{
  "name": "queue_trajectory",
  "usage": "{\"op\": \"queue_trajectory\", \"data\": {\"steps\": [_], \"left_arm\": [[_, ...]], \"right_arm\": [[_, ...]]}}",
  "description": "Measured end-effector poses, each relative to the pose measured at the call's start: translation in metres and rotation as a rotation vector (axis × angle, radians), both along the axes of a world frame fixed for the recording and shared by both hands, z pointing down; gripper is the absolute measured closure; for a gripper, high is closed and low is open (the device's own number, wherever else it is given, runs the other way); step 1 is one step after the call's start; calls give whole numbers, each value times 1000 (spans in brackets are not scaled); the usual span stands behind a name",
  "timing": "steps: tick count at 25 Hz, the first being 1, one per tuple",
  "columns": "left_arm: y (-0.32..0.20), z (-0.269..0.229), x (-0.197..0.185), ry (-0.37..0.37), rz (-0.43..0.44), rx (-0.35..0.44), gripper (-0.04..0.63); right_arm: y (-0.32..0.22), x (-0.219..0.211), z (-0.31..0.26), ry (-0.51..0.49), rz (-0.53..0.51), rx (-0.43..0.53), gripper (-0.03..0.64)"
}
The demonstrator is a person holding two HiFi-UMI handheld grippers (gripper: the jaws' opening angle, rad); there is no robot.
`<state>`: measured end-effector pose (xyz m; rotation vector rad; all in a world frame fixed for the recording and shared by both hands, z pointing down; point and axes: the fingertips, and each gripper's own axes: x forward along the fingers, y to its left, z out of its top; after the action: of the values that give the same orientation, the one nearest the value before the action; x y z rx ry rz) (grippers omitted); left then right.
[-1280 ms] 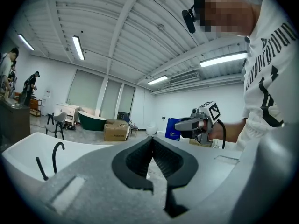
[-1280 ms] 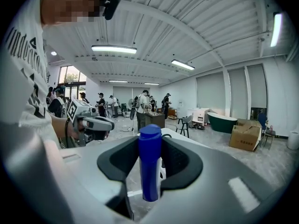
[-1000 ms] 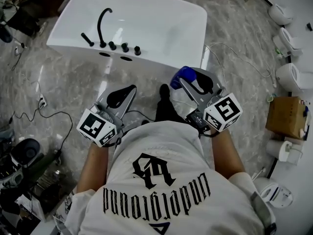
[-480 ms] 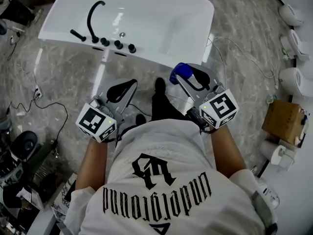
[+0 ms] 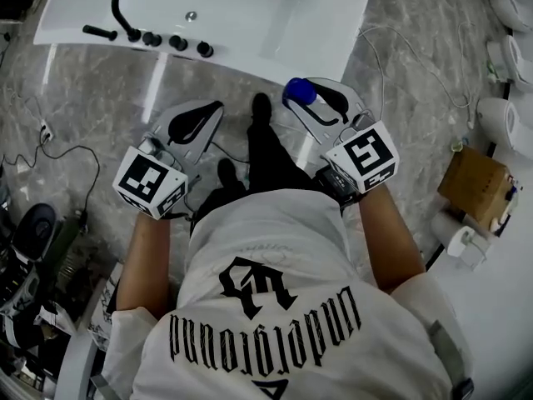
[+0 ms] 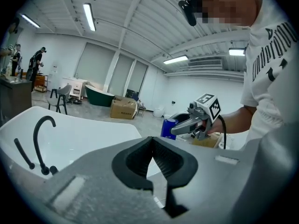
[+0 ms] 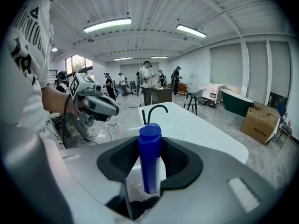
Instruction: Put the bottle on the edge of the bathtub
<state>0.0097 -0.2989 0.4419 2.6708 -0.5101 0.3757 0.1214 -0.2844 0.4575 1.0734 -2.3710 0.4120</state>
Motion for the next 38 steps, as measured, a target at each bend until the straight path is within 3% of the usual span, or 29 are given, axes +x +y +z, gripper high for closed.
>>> {"op": "queue_trajectory", "data": {"steps": [14,27,38], "left_arm": [[-36,80,43,-63,39,-85,588],[-64,140,57,-106,39,-151,588],[-76,166,64,-123,34,-186,588]], "right_arm": [[-36,22,108,82,-79,-130,473],[-68,20,211,209,-194,-196,474],[-75,28,264,244,-203,-249,474]]}}
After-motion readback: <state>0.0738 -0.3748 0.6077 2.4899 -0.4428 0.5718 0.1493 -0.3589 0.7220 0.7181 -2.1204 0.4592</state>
